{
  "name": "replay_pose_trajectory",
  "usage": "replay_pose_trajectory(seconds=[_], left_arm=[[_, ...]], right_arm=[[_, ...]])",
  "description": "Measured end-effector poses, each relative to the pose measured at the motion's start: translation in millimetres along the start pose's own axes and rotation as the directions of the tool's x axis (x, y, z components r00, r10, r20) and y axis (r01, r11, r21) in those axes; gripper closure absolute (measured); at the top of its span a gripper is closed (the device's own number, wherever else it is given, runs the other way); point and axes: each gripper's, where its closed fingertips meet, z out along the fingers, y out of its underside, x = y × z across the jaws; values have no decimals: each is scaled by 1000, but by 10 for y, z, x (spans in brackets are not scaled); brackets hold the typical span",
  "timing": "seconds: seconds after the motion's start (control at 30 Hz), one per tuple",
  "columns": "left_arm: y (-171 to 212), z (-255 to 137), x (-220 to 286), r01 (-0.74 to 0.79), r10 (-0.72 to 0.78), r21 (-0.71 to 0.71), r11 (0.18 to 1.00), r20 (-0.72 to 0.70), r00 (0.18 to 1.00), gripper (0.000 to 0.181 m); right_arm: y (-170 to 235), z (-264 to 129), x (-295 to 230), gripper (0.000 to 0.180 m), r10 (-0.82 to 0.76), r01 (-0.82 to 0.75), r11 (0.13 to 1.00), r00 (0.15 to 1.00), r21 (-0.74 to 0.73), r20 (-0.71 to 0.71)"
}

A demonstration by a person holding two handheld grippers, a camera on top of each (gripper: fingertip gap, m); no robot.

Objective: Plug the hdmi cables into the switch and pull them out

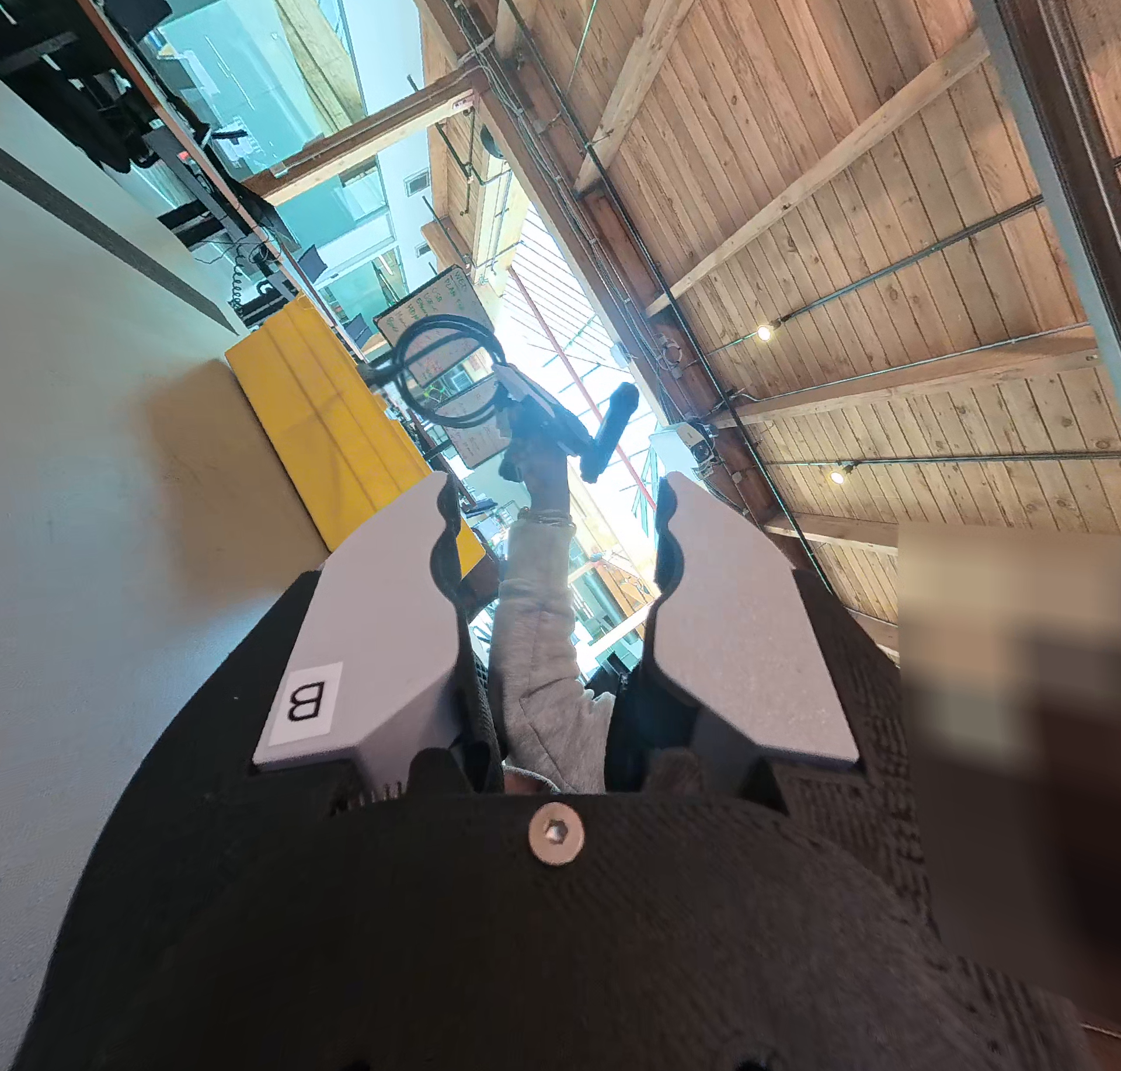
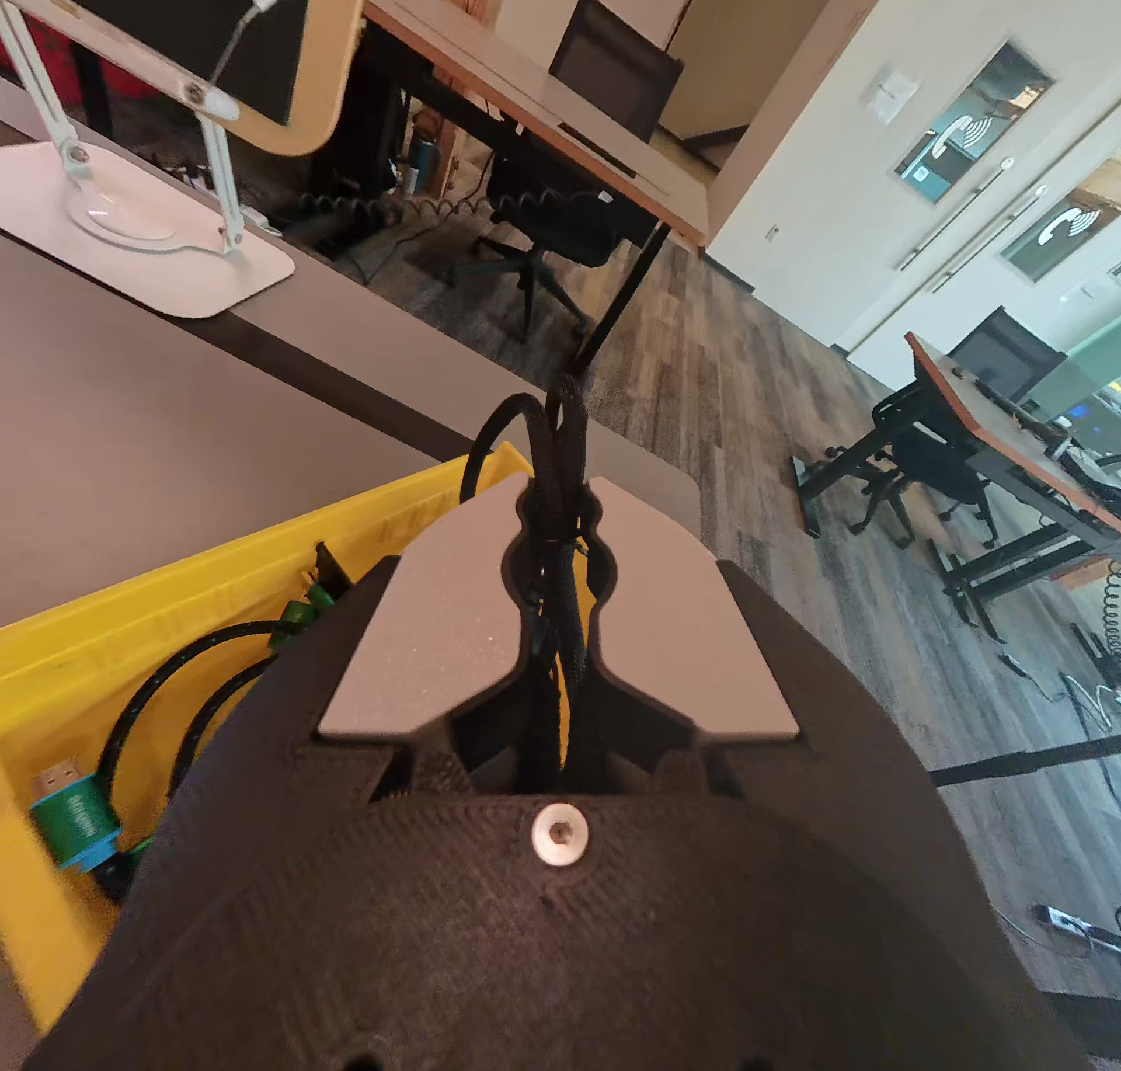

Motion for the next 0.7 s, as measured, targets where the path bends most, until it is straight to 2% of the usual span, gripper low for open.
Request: replay_pose_trajectory(seconds=[0.03, 0.17, 0.3, 0.43, 0.53, 0.6, 0.7], left_arm=[[-2, -1, 1, 1, -1, 1, 1000, 0, 1000, 120], [-5, -6, 1, 2, -2, 3, 1000, 2, 1000, 120], [-3, -7, 7, 1, -1, 2, 1000, 0, 1000, 120], [3, -9, -2, 5, -5, 0, 1000, 3, 1000, 120], [7, -9, -4, 7, -7, -2, 1000, 4, 1000, 120], [8, -11, 0, 3, -3, -3, 1000, 4, 1000, 120], [5, -13, 1, -1, 1, -3, 1000, 5, 1000, 120]], right_arm=[[48, 61, 2, 166, -2, 2, 1000, 1000, -9, -6], [357, 324, -32, 165, 33, -33, 994, 999, -109, 4], [738, 459, 129, 164, 77, -101, 969, 991, -226, -113], [1268, 433, 172, 164, 168, -212, 879, 976, -428, -138], [1710, 329, 90, 156, 264, -293, 730, 954, -617, -141], [1788, 259, 31, 145, 333, -327, 681, 935, -655, -119], [1594, 103, 140, 131, 382, -383, 717, 915, -582, -132]])
